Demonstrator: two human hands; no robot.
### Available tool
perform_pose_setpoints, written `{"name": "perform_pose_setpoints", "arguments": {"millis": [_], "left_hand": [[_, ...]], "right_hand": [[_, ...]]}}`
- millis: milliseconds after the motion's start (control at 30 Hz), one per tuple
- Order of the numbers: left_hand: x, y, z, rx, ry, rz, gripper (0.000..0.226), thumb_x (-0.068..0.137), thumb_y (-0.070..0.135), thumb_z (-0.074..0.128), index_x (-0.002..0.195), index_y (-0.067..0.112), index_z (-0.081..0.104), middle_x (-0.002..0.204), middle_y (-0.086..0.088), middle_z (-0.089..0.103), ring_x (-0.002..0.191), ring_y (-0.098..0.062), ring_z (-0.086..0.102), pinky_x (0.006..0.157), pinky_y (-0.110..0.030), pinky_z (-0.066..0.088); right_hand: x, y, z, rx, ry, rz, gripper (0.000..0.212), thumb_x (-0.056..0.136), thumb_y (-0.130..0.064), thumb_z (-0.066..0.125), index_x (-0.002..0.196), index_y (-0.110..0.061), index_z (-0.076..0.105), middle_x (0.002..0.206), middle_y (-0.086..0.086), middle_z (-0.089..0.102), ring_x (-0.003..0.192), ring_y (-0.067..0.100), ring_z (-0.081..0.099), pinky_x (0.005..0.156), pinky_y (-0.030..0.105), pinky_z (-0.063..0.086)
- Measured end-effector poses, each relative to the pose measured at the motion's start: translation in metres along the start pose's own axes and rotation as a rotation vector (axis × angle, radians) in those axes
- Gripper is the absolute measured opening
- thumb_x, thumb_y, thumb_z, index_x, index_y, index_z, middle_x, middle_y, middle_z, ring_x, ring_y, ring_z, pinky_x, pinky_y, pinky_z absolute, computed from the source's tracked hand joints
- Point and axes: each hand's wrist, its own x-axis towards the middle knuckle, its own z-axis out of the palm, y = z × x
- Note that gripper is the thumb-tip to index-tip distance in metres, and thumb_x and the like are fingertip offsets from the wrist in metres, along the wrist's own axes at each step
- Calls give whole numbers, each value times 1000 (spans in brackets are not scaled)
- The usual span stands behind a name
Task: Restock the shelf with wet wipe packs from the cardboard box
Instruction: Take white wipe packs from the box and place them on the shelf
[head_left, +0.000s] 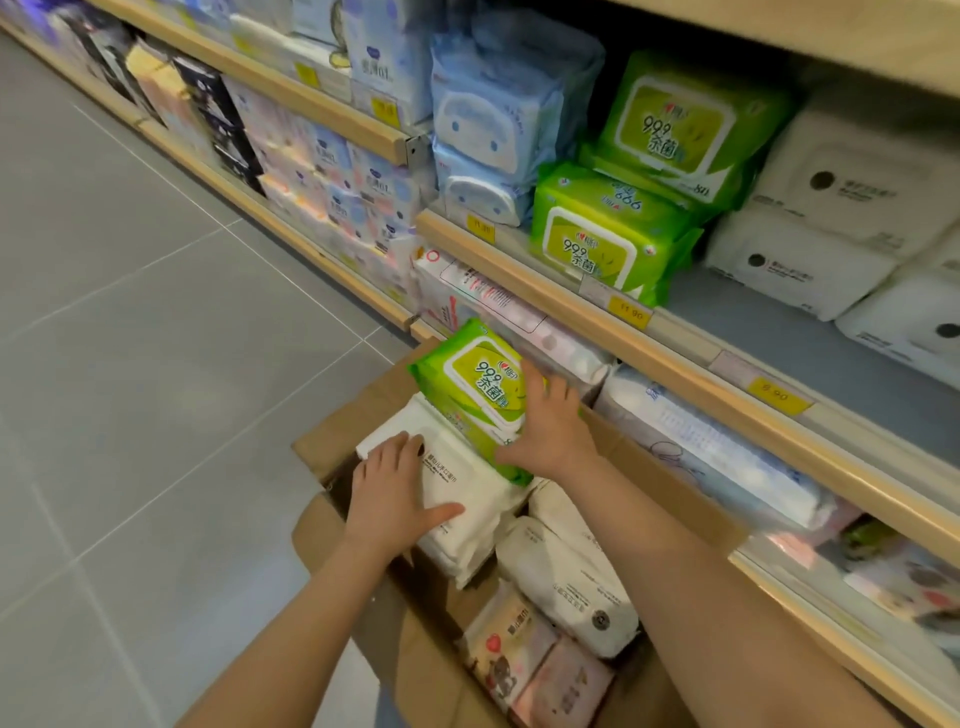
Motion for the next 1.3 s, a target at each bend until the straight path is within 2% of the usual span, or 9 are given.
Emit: {"name": "perform_pose_setpoints", "arguments": {"millis": [133,300,467,567,733,933,1067,1167,1300], "left_hand": [[2,4,-6,-54,-43,-29,109,61,80,58,145,18,28,151,-4,29,138,-24,26,111,-43,24],[23,33,-51,-1009,-163,-235,118,44,85,61,139,20,37,135,-3,51,117,-18,53,89,-29,46],[27,68,-68,-1280,-457,-94,97,44,53,85,128,27,43,123,-2,63,104,-20,66,83,-39,56],[21,81,-72,-1365,-460,-97,89,47,37,85,126,25,47,116,-3,67,96,-23,69,71,-38,59],[9,94,-76,-1393,-323,-94,77,54,11,87,123,18,52,108,-7,70,89,-24,70,62,-32,57],[4,98,-83,-1301,-323,89,87,38,24,91,117,24,55,108,-2,70,97,-21,68,77,-37,57],[-2,89,-74,-1217,-296,152,97,43,41,90,129,28,47,123,4,60,110,-12,60,89,-34,53],[0,56,-56,-1012,-187,-3,104,45,69,78,135,32,40,134,17,44,123,-2,42,100,-30,40],[8,-3,-14,-702,-11,-391,102,49,70,79,128,17,43,128,-3,51,122,-27,47,99,-50,42]], "right_hand": [[-19,22,-6,16,34,-91,115,61,-29,80,148,-28,4,136,7,24,128,27,19,98,41,36],[-53,51,-41,-85,144,-318,103,64,-45,79,146,-22,21,130,7,33,119,21,29,94,43,43],[-83,59,-66,-99,234,-451,98,65,-41,81,144,-20,26,130,8,37,121,23,33,92,38,46],[-98,67,-66,-115,288,-456,99,65,-45,80,144,-20,26,131,6,35,122,20,32,93,39,47],[-110,65,-81,183,143,-290,100,60,-53,81,141,-29,28,128,-7,32,122,8,30,102,23,33],[-96,73,-112,333,-362,0,96,62,-37,86,139,-31,29,125,-9,54,108,9,57,92,27,50],[-95,76,-102,375,-270,-11,88,52,-32,90,125,-30,40,117,-3,59,103,13,61,88,37,54],[-92,86,-98,393,-160,33,90,45,-34,90,119,-31,39,112,-2,58,101,16,60,87,40,54],[-89,110,-90,356,-50,130,104,33,-47,87,123,-27,39,109,-1,58,96,17,60,83,39,54]]}}
